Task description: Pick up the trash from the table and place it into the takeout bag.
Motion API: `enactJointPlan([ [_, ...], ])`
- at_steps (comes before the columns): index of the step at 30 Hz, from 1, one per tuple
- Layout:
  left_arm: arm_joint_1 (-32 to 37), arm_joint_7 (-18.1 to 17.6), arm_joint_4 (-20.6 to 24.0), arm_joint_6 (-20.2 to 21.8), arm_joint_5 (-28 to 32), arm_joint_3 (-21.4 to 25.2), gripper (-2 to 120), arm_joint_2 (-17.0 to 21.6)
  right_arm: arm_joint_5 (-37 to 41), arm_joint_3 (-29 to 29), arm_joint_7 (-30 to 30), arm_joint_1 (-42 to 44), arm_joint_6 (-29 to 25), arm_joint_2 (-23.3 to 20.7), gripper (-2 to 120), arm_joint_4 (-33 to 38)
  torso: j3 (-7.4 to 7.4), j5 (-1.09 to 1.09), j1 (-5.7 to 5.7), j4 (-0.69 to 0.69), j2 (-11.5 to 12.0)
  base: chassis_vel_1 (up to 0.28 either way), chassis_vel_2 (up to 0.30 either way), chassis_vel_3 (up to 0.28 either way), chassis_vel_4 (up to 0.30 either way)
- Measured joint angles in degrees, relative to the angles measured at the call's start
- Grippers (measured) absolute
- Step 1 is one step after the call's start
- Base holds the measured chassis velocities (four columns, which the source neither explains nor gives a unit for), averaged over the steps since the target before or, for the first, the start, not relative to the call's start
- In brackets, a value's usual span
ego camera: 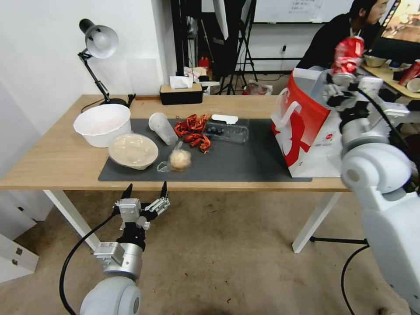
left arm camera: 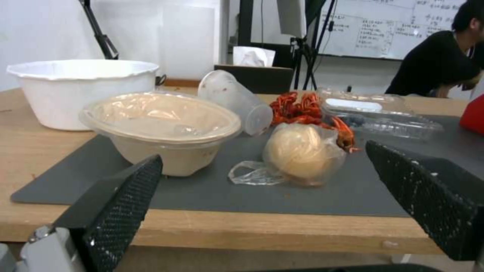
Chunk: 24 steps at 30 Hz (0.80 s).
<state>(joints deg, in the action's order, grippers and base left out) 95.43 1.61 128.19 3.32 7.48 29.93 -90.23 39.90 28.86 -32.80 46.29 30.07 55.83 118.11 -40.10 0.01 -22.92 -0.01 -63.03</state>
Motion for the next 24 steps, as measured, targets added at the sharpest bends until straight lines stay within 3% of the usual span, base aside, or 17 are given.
enactJointPlan([
  [3, 0.0, 0.0, 0.0, 0.0, 0.0, 0.0, 100, 0.0, 1.1, 0.2, -1.0, -0.1, 1.3, -0.1, 55, -0.4, 0.0, 0.0, 0.0, 0.01, 0.0, 0.0, 0.0, 0.0, 0.0],
  [11, 0.2, 0.1, 0.5, 0.0, 0.0, -0.1, 100, -0.1, 2.6, 0.2, -1.9, -0.1, 2.7, 0.2, 84, -0.5, 0.0, -0.01, 0.0, 0.01, 0.0, 0.0, 0.0, 0.0, 0.0],
  [13, 0.2, 0.1, 0.6, 0.0, 0.0, -0.1, 100, 0.0, 4.7, 0.4, -0.6, 0.0, -0.8, 0.2, 95, -0.1, -0.01, -0.01, 0.0, 0.01, 0.0, 0.0, 0.0, 0.0, 0.0],
  [16, 0.3, 0.1, 0.6, 0.0, 0.0, 0.0, 100, 0.0, 6.7, 0.8, 1.6, 0.7, -4.5, 0.2, 99, 0.8, -0.01, -0.02, 0.0, 0.02, 0.0, 0.0, 0.0, 0.0, 0.0],
  [21, 0.4, 0.1, 0.7, -0.2, 0.0, 0.0, 100, 0.0, 7.4, 1.3, 10.4, 7.1, -16.1, 0.0, 100, 6.2, -0.01, -0.02, 0.0, 0.01, 0.0, 0.0, 0.0, 0.0, 0.0],
  [24, 0.4, 0.1, 0.7, -0.2, 0.0, 0.0, 100, 0.0, 5.7, 1.3, 12.8, 9.9, -18.1, -0.1, 100, 8.1, -0.01, -0.02, 0.0, 0.01, 0.0, 0.0, 0.0, 0.0, 0.0],
])
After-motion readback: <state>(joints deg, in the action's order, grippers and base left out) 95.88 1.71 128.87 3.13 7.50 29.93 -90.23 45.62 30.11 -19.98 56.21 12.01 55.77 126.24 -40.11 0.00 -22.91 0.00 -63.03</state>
